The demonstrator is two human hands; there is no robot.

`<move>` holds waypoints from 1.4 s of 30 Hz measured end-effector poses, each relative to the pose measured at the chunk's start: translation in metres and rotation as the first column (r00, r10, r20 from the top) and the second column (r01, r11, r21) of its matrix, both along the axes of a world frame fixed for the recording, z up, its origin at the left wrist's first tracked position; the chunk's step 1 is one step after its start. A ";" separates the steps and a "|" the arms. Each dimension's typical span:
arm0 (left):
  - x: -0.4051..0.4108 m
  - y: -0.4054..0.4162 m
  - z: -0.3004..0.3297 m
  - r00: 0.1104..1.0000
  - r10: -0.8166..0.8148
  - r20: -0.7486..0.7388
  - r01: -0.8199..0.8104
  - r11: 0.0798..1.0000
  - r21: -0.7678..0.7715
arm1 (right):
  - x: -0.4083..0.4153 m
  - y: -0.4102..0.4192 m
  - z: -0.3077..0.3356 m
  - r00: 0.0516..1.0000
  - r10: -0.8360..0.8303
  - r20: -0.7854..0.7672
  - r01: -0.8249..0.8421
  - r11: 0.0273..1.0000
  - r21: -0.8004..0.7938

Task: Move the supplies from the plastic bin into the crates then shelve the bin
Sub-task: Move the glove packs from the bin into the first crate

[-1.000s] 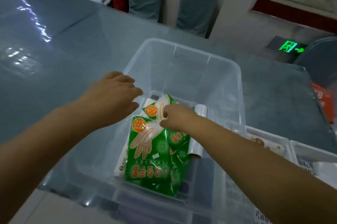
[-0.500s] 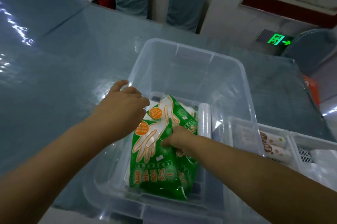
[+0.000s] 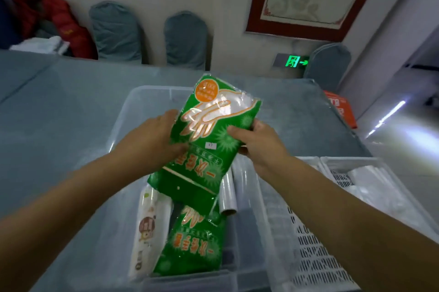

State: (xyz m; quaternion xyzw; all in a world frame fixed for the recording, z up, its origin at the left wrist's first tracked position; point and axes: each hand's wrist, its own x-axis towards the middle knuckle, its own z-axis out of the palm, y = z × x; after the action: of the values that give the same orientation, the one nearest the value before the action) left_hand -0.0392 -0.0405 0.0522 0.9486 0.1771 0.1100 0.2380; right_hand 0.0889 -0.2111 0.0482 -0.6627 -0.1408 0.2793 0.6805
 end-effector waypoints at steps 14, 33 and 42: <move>0.143 -0.199 0.016 0.959 -0.284 -0.005 0.280 0.948 -0.152 | 0.120 -0.247 -0.029 0.870 -0.492 -0.028 0.491 0.871 -0.012; 0.186 -0.304 -0.112 0.599 0.028 -0.801 0.259 0.939 0.227 | 0.144 -0.333 -0.155 0.867 0.452 0.208 -0.137 0.620 -0.773; 0.152 -0.299 -0.169 0.715 -0.140 -0.685 0.402 0.884 0.239 | 0.146 -0.331 -0.162 0.378 0.795 0.473 0.072 0.485 -0.872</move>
State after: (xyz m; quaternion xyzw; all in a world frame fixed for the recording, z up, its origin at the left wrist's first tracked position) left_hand 0.1124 -0.3390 -0.1164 0.9696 0.0802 -0.2310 -0.0086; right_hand 0.2345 -0.5425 -0.1143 -0.8675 -0.4838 0.1051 0.0483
